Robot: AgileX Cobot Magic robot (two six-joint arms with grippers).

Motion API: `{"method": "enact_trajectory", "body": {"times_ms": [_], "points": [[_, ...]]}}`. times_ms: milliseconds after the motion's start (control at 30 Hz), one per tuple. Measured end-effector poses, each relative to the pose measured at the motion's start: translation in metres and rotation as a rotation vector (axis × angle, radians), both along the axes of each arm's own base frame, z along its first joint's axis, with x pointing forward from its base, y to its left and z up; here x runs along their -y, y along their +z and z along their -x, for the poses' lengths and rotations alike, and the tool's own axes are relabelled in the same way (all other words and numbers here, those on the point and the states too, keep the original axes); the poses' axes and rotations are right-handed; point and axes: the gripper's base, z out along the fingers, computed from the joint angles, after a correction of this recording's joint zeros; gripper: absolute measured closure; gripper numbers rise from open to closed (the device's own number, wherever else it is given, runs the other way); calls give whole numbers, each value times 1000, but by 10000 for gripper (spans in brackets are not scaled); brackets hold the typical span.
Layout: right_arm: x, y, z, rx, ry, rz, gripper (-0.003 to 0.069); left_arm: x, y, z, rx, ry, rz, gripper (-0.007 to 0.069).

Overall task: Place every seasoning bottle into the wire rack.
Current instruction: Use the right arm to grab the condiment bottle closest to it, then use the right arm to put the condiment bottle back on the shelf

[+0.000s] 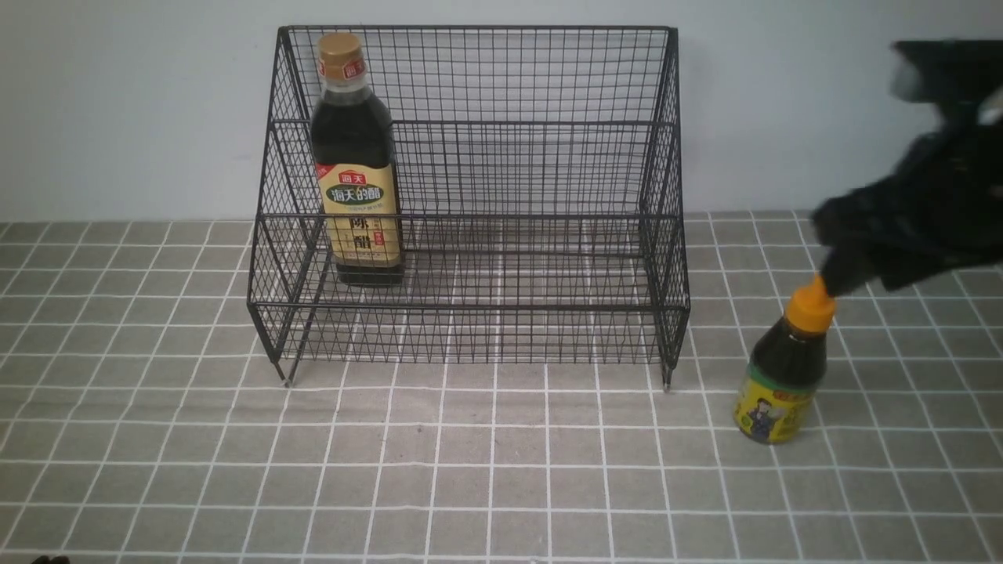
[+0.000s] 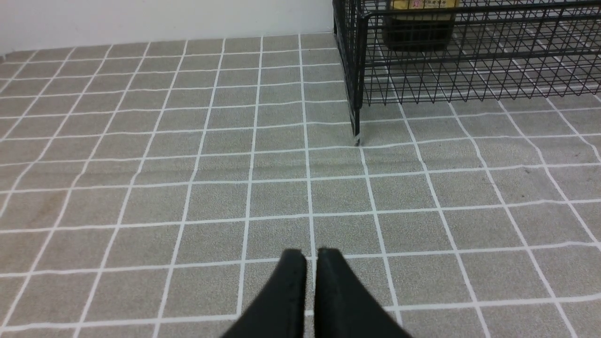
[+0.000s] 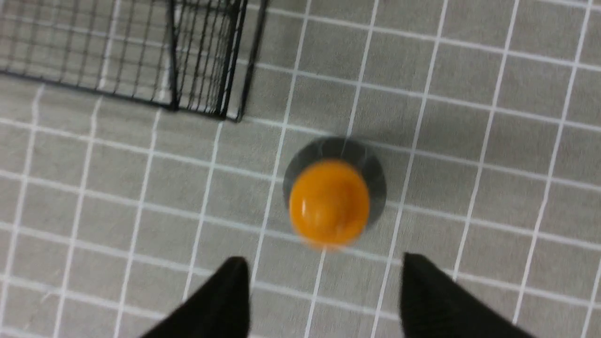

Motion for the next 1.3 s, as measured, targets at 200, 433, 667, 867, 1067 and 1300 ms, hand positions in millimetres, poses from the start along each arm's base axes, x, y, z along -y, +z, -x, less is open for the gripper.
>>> {"method": "enact_trajectory", "body": {"times_ms": [200,433,667,867,1067,1300], "points": [[-7,-31,-26,-74,-5,53,102,0,0,0,0,0,0,610],[-10,-65,-40,-158,12,89,260,0,0,0,-1,0,1,610],[-10,-33,-37,-71,45,74,342,0,0,0,-1,0,1,610],[-7,72,-6,226,45,-29,342,0,0,0,-1,0,1,610],[-30,128,17,380,128,-127,342,0,0,0,-1,0,1,610],[-83,102,5,294,250,-127,342,0,0,0,-1,0,1,610]]}}
